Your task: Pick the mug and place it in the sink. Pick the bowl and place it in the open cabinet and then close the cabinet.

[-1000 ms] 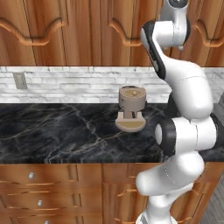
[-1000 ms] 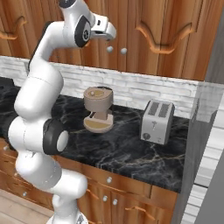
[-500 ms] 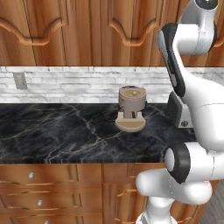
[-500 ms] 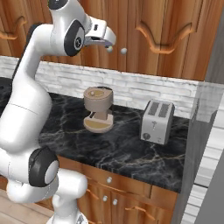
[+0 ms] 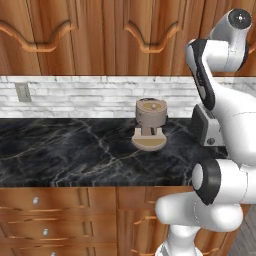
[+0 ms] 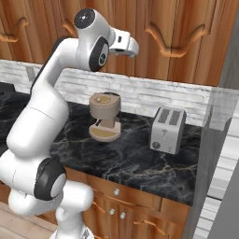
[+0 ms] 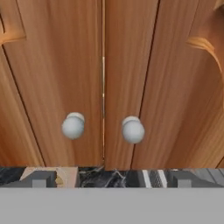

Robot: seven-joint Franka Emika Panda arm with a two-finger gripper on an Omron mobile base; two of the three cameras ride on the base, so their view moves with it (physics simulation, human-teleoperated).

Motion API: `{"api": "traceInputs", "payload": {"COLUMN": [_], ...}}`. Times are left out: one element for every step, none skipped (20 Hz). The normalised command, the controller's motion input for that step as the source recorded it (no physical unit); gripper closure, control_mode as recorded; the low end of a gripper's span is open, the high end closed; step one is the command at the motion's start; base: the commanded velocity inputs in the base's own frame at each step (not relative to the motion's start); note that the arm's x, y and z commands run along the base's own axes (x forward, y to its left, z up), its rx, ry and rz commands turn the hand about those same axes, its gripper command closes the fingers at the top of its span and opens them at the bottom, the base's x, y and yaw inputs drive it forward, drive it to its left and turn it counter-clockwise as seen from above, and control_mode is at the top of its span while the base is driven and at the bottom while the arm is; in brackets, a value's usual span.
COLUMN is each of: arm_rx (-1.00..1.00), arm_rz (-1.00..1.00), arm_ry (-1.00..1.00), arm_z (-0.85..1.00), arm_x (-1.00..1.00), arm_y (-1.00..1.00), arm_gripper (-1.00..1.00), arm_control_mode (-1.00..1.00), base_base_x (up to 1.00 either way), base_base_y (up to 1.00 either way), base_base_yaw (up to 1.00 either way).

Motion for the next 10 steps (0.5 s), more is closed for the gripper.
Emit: {"api": "traceInputs", "payload": {"arm_rx": [0.00, 0.00, 0.00, 0.00, 0.00, 0.00, 0.00, 0.00, 0.00, 0.00], "arm_rz": [0.00, 0.00, 0.00, 0.00, 0.00, 0.00, 0.00, 0.00, 0.00, 0.00], "arm_ry": [0.00, 0.00, 0.00, 0.00, 0.00, 0.00, 0.00, 0.00, 0.00, 0.00], "arm_z": [0.00, 0.06, 0.09, 0.11, 0.11, 0.10, 0.07, 0.04, 0.01, 0.00], "arm_x": [0.56, 0.59, 0.54, 0.50, 0.46, 0.40, 0.37, 0.35, 0.31, 0.29], "arm_y": [-0.31, -0.26, -0.25, -0.22, -0.20, -0.17, -0.14, -0.11, -0.09, -0.04], "arm_gripper": [-1.00, -1.00, -1.00, -1.00, -1.00, -1.00, -1.00, -1.00, -1.00, -1.00], "arm_control_mode": [-1.00, -1.00, -1.00, -1.00, -1.00, -1.00, -1.00, -1.00, -1.00, -1.00], "base_base_x": [0.00, 0.00, 0.00, 0.00, 0.00, 0.00, 0.00, 0.00, 0.00, 0.00], "base_base_y": [0.00, 0.00, 0.00, 0.00, 0.00, 0.00, 0.00, 0.00, 0.00, 0.00], "base_base_yaw": [0.00, 0.00, 0.00, 0.00, 0.00, 0.00, 0.00, 0.00, 0.00, 0.00]}}
